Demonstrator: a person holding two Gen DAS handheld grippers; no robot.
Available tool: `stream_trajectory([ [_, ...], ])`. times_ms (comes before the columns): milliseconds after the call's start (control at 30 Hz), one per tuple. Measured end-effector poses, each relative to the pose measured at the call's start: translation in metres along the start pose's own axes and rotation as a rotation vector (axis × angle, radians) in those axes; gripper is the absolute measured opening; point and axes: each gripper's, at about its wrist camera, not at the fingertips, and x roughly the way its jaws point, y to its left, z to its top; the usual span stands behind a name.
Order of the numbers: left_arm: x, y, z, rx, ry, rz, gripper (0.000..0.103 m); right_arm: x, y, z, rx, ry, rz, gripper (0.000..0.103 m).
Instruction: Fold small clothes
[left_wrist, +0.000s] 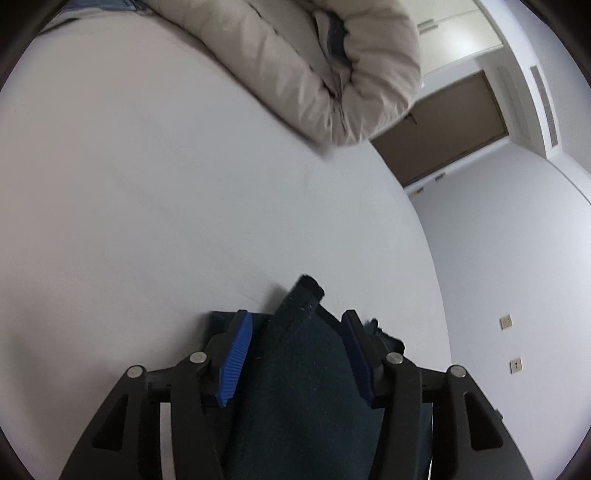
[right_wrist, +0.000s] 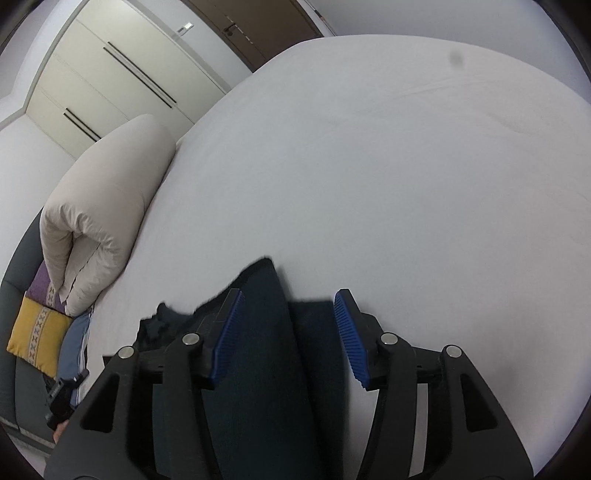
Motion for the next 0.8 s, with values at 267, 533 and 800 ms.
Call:
stream_trajectory([
  [267, -0.025, -0.015, -0.039, 0.172, 0.012, 0.071, 0.056, -0.02, 0.043, -0.048, -0.127, 0.004, -0.004, 0.049],
  [533, 0.028, -0.064, -0.057, 0.384, 0.076, 0.145, 0.059, 0.017, 0.12, -0.093, -0.297, 0.118, 0.128, 0.049],
  [800, 0.07, -0.052, -0.033, 0.357, 0.076, 0.231, 0.059, 0.076, 0.1, -0.083, -0.098, 0.153, 0.174, 0.049],
])
